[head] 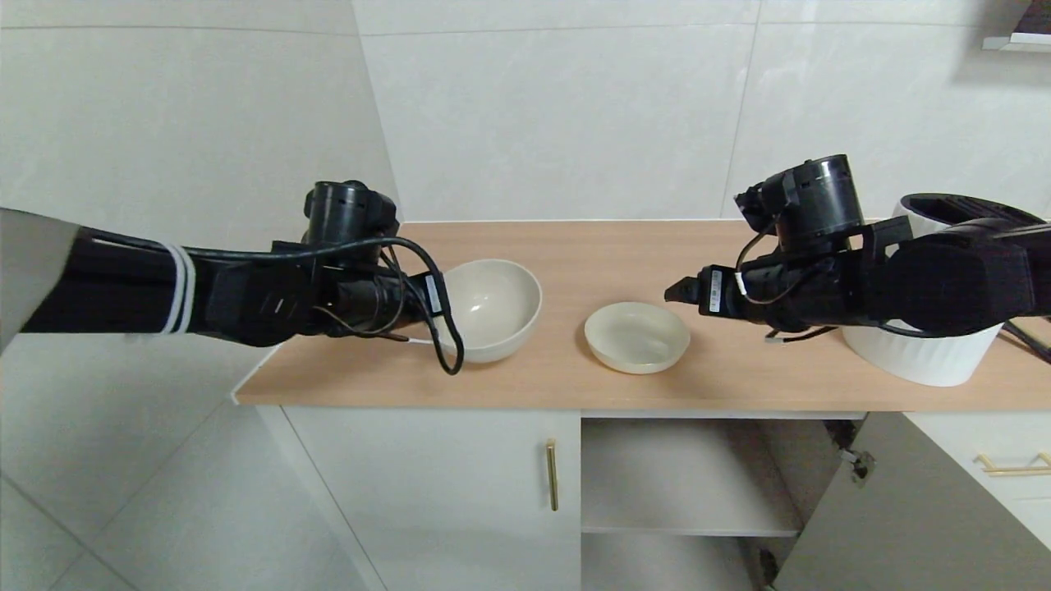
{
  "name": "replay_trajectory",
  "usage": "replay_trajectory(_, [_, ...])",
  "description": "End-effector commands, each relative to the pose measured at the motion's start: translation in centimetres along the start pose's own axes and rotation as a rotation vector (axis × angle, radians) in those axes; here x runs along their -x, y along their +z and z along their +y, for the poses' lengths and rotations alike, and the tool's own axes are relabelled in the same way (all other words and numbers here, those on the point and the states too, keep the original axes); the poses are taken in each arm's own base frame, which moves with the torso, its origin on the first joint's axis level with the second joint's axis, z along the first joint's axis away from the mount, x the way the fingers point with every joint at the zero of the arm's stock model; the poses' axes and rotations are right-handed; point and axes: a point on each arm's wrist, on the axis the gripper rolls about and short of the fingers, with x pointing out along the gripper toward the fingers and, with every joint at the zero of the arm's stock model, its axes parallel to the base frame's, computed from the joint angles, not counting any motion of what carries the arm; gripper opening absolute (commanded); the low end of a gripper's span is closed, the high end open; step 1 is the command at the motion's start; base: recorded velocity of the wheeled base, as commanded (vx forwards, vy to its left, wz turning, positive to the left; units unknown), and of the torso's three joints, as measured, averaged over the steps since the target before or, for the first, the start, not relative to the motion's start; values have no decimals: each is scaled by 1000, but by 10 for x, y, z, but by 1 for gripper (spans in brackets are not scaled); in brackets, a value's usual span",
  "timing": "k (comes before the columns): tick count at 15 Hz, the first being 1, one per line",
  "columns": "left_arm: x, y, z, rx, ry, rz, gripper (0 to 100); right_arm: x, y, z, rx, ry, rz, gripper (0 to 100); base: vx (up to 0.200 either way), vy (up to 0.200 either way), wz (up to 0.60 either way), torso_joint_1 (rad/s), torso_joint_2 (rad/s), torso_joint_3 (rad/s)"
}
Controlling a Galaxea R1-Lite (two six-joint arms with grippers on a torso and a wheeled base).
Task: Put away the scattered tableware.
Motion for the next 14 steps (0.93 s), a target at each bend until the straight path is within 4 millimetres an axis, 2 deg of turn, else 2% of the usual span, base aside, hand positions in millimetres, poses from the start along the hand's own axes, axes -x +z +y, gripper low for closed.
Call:
replay_trajectory(1, [52, 12, -13, -10, -69, -74, 0, -27, -13, 0, 10, -34, 49, 100, 0, 0, 0, 0, 0, 0])
replay_trajectory(3, [74, 14, -20, -17, -103, -104, 0, -52, -24, -1, 22, -94, 75, 100, 0, 0, 0, 0, 0, 0])
replay_trajectory(5, [89, 17, -22, -16, -119, -130, 0, -66, -31, -3, 27, -123, 90, 100, 0, 0, 0, 0, 0, 0])
replay_trajectory(11, [95, 19, -22, -15, -126, -142, 0, -77, -37, -3, 25, -126, 103, 100, 0, 0, 0, 0, 0, 0])
replay_trajectory(12, [95, 19, -22, -15, -126, -142, 0, -77, -37, -3, 25, -126, 103, 0, 0, 0, 0, 0, 0, 0])
replay_trajectory(14, [95, 19, -22, -15, -127, -143, 0, -77, -37, -3, 23, -126, 102, 0, 0, 0, 0, 0, 0, 0])
